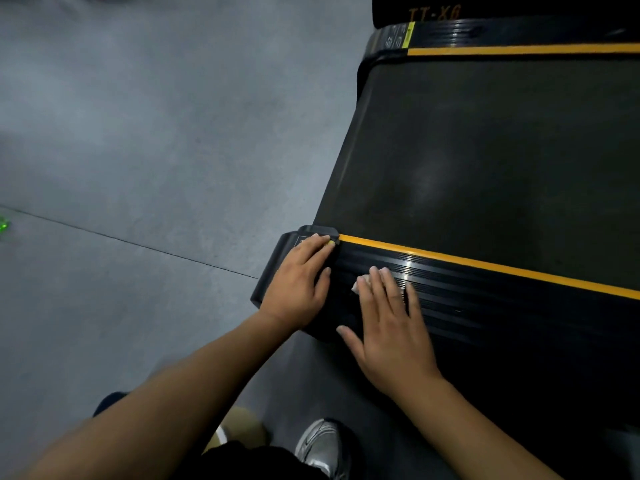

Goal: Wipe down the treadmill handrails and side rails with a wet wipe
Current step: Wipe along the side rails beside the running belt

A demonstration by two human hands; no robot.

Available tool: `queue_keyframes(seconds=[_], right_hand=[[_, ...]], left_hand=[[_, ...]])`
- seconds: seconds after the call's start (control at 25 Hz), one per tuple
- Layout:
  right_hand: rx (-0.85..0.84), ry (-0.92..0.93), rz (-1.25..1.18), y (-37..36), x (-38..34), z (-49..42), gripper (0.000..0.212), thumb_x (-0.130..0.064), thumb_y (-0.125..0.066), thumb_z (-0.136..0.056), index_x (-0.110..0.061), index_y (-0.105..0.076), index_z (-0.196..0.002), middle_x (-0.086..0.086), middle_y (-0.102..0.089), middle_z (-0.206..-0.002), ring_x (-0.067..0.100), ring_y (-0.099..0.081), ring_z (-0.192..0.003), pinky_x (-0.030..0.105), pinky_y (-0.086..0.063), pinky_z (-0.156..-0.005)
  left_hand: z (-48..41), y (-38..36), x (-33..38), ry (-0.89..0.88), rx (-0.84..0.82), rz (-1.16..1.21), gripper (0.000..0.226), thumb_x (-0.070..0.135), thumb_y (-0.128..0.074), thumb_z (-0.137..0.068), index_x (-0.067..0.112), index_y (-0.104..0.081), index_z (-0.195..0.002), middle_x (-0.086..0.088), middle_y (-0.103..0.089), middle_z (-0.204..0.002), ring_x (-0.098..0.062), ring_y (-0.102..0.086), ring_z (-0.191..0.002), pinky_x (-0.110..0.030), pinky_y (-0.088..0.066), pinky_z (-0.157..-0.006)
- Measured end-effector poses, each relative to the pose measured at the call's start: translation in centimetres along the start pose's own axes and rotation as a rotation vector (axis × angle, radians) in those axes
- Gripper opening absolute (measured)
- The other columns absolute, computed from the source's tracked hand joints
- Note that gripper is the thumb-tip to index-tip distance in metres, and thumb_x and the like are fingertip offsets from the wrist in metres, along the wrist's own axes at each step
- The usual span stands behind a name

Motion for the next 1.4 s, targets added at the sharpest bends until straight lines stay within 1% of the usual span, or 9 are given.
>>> queue_keyframes(seconds=[0.24, 0.4, 0.56, 0.64, 0.84, 1.0, 1.08, 1.2, 1.4], right_hand=[[-0.001, -0.001, 0.013, -0.7, -1.7, -0.6, 0.087, -0.065, -0.023, -0.101, -0.001, -0.029, -0.158, 0.018, -0.021, -0.168, 0.029, -0.018, -0.157, 0.047, -0.015, -0.124], [-0.121, 0.117, 0.03, -0.6, -2.4, -4.3, 0.093, -0.074, -0.011, -0.097, -0.009, 0.001, -0.162, 0.009, 0.01, -0.171, 0.02, 0.014, -0.157, 0.039, 0.003, -0.129], [-0.156, 0.031, 0.042, 0.4, 1.4, -2.6, 0.096, -0.079, -0.006, -0.094, -0.014, 0.012, -0.163, 0.004, 0.021, -0.17, 0.015, 0.023, -0.155, 0.036, 0.008, -0.128], [-0.181, 0.0, 0.033, 0.5, 1.7, -2.4, 0.098, -0.08, -0.005, -0.092, -0.015, 0.01, -0.163, 0.005, 0.018, -0.171, 0.015, 0.021, -0.156, 0.035, 0.009, -0.127], [-0.197, 0.192, 0.028, 0.7, -1.2, -7.1, 0.091, -0.072, -0.008, -0.094, -0.013, 0.0, -0.164, 0.005, 0.007, -0.173, 0.016, 0.016, -0.157, 0.04, 0.011, -0.127], [-0.186, 0.039, 0.069, 0.9, 1.9, -4.8, 0.094, -0.077, -0.008, -0.092, -0.018, 0.006, -0.164, 0.001, 0.012, -0.172, 0.018, 0.021, -0.156, 0.048, 0.008, -0.128], [-0.19, 0.005, 0.04, 0.9, 1.4, -5.3, 0.097, -0.079, -0.005, -0.089, -0.019, 0.001, -0.165, 0.0, 0.009, -0.173, 0.022, 0.015, -0.158, 0.052, 0.006, -0.127], [-0.144, 0.006, -0.035, 0.9, 0.1, -6.9, 0.1, -0.079, -0.006, -0.087, -0.017, -0.006, -0.165, 0.005, 0.005, -0.173, 0.022, 0.004, -0.158, 0.044, 0.006, -0.128], [-0.163, 0.004, 0.027, 1.3, 1.3, -4.4, 0.099, -0.081, -0.007, -0.091, -0.015, 0.0, -0.165, 0.004, 0.011, -0.172, 0.016, 0.014, -0.158, 0.038, 0.009, -0.127]], left_hand=[[0.2, -0.4, -0.5, -0.058, -0.071, 0.055, 0.05, 0.021, -0.046, -0.103, 0.009, -0.048, -0.152, -0.001, -0.04, -0.162, -0.012, -0.024, -0.154, -0.026, -0.014, -0.127], [0.2, -0.3, -0.7, -0.025, -0.084, 0.115, 0.052, 0.021, -0.044, -0.101, 0.011, -0.049, -0.152, 0.001, -0.041, -0.162, -0.01, -0.026, -0.154, -0.025, -0.015, -0.126], [0.2, -0.2, -0.8, -0.018, -0.065, 0.138, 0.052, 0.018, -0.044, -0.099, 0.009, -0.051, -0.15, -0.001, -0.044, -0.16, -0.014, -0.031, -0.152, -0.026, -0.017, -0.126], [0.1, -0.2, -1.0, -0.001, -0.042, 0.139, 0.053, 0.018, -0.044, -0.099, 0.009, -0.05, -0.151, -0.003, -0.045, -0.159, -0.016, -0.034, -0.151, -0.031, -0.024, -0.126], [-0.1, -0.3, -1.2, 0.043, -0.042, 0.155, 0.053, 0.02, -0.044, -0.1, 0.011, -0.049, -0.152, -0.002, -0.046, -0.159, -0.013, -0.036, -0.15, -0.036, -0.032, -0.124], [0.0, -0.4, -1.3, 0.019, -0.019, 0.133, 0.051, 0.017, -0.046, -0.099, 0.008, -0.052, -0.149, -0.003, -0.048, -0.157, -0.016, -0.038, -0.149, -0.038, -0.033, -0.123], [-0.2, -0.4, -1.4, 0.018, -0.014, 0.133, 0.05, 0.017, -0.047, -0.099, 0.008, -0.052, -0.149, -0.004, -0.048, -0.157, -0.016, -0.039, -0.149, -0.036, -0.032, -0.124], [0.0, -0.3, -1.2, 0.034, -0.031, 0.143, 0.051, 0.017, -0.047, -0.099, 0.009, -0.052, -0.149, -0.004, -0.048, -0.157, -0.015, -0.038, -0.149, -0.032, -0.03, -0.124], [0.0, -0.5, -1.3, 0.034, -0.028, 0.132, 0.051, 0.018, -0.046, -0.1, 0.01, -0.052, -0.149, -0.002, -0.048, -0.157, -0.014, -0.038, -0.149, -0.036, -0.032, -0.124]])
Point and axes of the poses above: each hand's wrist, its own z-axis away from the middle knuckle, its own y-axis out of the back of the hand, x = y × z, the point moved 5 cm from there along -z, towards the middle knuckle
